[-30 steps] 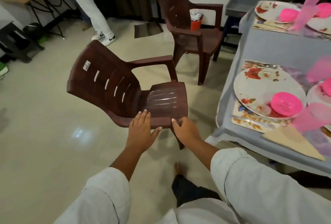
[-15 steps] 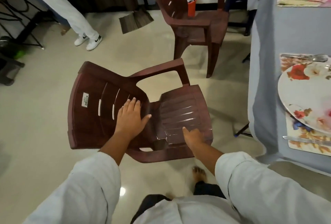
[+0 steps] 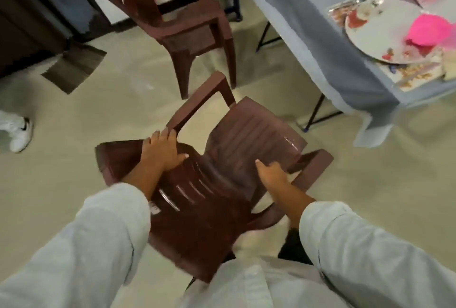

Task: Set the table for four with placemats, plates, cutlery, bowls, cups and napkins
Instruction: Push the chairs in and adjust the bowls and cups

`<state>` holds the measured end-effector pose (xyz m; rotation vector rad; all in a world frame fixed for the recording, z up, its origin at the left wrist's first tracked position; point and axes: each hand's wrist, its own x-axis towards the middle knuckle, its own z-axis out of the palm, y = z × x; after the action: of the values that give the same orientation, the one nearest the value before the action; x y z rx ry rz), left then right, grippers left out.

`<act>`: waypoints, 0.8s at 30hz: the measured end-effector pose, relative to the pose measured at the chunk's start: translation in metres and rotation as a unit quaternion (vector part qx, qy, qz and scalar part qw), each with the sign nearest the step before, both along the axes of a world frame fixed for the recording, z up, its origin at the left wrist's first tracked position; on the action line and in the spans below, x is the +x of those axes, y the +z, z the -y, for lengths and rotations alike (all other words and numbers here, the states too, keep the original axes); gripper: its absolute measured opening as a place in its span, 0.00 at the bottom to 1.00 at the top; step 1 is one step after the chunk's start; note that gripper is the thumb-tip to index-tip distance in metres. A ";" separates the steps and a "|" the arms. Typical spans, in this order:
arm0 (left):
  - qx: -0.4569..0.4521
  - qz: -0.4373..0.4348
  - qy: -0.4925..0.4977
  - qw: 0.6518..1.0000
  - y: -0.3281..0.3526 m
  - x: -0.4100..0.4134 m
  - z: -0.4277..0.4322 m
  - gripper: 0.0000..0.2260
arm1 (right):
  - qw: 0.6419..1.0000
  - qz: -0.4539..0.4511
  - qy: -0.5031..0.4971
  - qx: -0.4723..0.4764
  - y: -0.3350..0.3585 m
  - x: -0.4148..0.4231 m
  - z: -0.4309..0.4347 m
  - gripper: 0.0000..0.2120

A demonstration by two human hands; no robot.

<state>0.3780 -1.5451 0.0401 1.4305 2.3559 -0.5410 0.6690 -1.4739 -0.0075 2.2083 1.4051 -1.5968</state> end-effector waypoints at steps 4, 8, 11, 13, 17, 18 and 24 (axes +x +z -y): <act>-0.037 0.008 -0.019 0.999 0.015 -0.038 0.018 0.40 | 1.000 0.018 -0.024 -0.006 0.017 -0.016 0.076 0.38; -0.068 -0.041 -0.055 0.995 0.032 -0.054 0.030 0.39 | 0.998 0.029 -0.009 -0.055 0.039 -0.018 0.134 0.36; -0.077 -0.085 -0.065 0.991 0.043 -0.065 0.046 0.36 | 0.984 -0.043 -0.125 -0.116 0.051 -0.023 0.172 0.32; -0.075 -0.097 -0.070 0.990 0.046 -0.067 0.050 0.33 | 0.960 -0.101 -0.210 -0.157 0.054 -0.025 0.187 0.25; -0.082 -0.108 -0.080 0.988 0.052 -0.071 0.070 0.33 | 0.872 -0.237 -0.372 -0.211 0.064 -0.033 0.219 0.10; -0.074 -0.105 -0.099 0.987 0.061 -0.075 0.070 0.33 | 0.859 -0.261 -0.396 -0.192 0.075 -0.039 0.223 0.08; -0.093 -0.013 -0.102 0.990 0.063 -0.109 0.033 0.29 | 0.864 -0.235 -0.434 -0.096 0.081 -0.066 0.207 0.11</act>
<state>0.2689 -1.5784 0.1035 1.5931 2.1255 -0.8155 0.6030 -1.6805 0.0738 2.5797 0.1561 -2.5196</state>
